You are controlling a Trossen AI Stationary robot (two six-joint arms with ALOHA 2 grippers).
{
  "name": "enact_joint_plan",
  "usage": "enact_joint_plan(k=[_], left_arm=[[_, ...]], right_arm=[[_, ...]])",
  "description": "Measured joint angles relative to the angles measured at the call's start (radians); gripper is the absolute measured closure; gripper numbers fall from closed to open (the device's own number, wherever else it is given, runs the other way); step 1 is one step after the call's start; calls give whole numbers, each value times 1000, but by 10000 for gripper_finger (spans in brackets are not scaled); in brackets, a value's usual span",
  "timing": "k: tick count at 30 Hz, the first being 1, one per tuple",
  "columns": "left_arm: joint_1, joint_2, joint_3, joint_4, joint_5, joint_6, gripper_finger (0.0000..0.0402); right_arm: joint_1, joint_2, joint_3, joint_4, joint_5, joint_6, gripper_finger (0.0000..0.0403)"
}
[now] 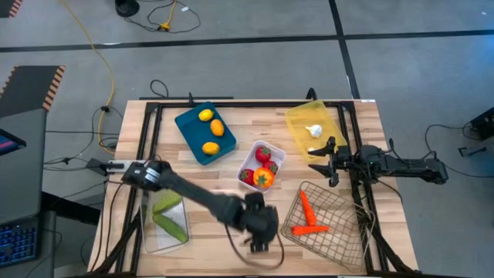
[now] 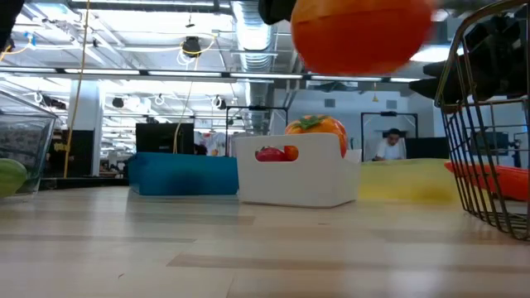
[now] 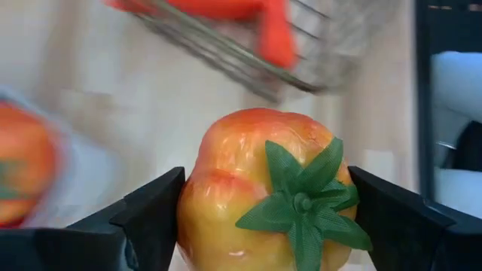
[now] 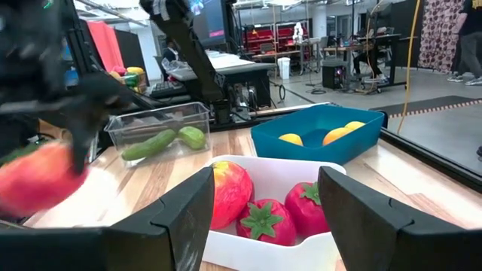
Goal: Sort produce into baskets
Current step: Put the orange tomato into the white bin
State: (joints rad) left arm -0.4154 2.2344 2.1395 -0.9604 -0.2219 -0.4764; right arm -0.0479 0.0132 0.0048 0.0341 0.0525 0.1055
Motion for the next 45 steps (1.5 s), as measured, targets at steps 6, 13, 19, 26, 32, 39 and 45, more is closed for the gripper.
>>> enact_joint_plan(k=[6, 13, 19, 26, 32, 39, 45], left_arm=[[147, -101, 0, -58, 18, 166, 82], [363, -136, 1, -61, 111, 331, 80], [512, -122, -70, -4, 240, 419, 80], [607, -122, -195, 141, 376, 440, 79], [651, -121, -286, 224, 462, 434, 68], [682, -121, -347, 279, 581, 317, 33], [691, -121, -347, 280, 575, 437, 6]], right_arm=[[0, 0, 0, 0, 0, 0, 138], [0, 0, 0, 0, 0, 0, 138], [0, 0, 0, 0, 0, 0, 138], [0, 0, 0, 0, 0, 0, 138], [0, 0, 0, -1, 0, 0, 138], [0, 0, 0, -1, 0, 0, 138], [0, 0, 0, -2, 0, 0, 138]])
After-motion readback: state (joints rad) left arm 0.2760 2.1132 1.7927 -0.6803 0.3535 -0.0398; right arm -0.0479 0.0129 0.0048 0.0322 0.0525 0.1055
